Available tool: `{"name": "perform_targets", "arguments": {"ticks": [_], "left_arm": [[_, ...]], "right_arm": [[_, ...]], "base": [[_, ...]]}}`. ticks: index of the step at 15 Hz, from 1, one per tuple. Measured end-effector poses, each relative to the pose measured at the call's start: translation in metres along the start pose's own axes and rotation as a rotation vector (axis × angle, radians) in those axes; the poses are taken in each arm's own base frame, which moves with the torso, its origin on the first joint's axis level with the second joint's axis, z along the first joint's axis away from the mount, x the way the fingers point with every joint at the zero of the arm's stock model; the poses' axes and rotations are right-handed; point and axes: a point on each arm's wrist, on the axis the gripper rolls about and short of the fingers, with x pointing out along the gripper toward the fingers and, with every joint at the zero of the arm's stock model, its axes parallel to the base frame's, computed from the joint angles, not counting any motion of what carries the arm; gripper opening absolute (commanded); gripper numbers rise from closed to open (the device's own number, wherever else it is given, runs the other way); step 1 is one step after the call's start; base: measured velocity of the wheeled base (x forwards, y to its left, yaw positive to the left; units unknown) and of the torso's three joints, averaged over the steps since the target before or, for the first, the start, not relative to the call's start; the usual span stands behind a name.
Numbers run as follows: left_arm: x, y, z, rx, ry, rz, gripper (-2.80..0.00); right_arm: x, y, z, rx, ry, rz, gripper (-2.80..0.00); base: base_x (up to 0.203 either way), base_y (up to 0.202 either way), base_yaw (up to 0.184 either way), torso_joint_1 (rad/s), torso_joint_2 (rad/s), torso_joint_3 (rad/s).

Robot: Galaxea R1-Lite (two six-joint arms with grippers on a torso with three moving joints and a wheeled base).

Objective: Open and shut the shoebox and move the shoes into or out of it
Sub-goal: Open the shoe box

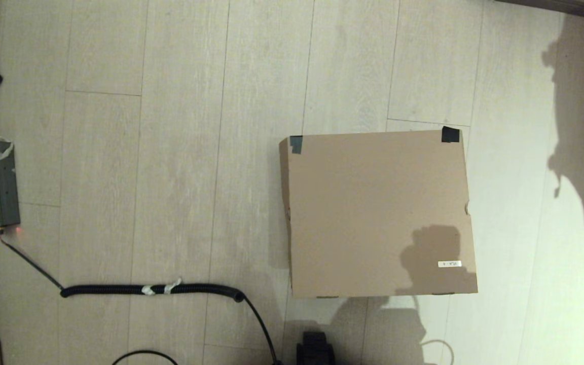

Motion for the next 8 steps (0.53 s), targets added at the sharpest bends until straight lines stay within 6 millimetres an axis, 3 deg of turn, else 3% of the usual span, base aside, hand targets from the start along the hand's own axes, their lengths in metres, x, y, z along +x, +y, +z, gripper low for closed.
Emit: {"name": "perform_targets", "arguments": {"ticks": [3, 6, 8], "left_arm": [[0.032, 0.007, 0.055, -0.138, 0.087, -0.081, -2.8], [0.103, 0.018, 0.087, -0.281, 0.207, -0.12, -2.8], [0.156, 0.025, 0.094, -0.378, 0.242, -0.177, -2.8]], "right_arm": [[0.052, 0.004, 0.047, 0.149, 0.129, -0.002, -2.8], [0.135, 0.001, 0.069, 0.228, 0.213, -0.029, -2.8], [0.188, -0.008, 0.073, 0.266, 0.23, -0.038, -2.8]], "base": [[0.0, 0.0, 0.0, 0.0, 0.0, 0.0], [0.0, 0.0, 0.0, 0.0, 0.0, 0.0], [0.0, 0.0, 0.0, 0.0, 0.0, 0.0]]}}
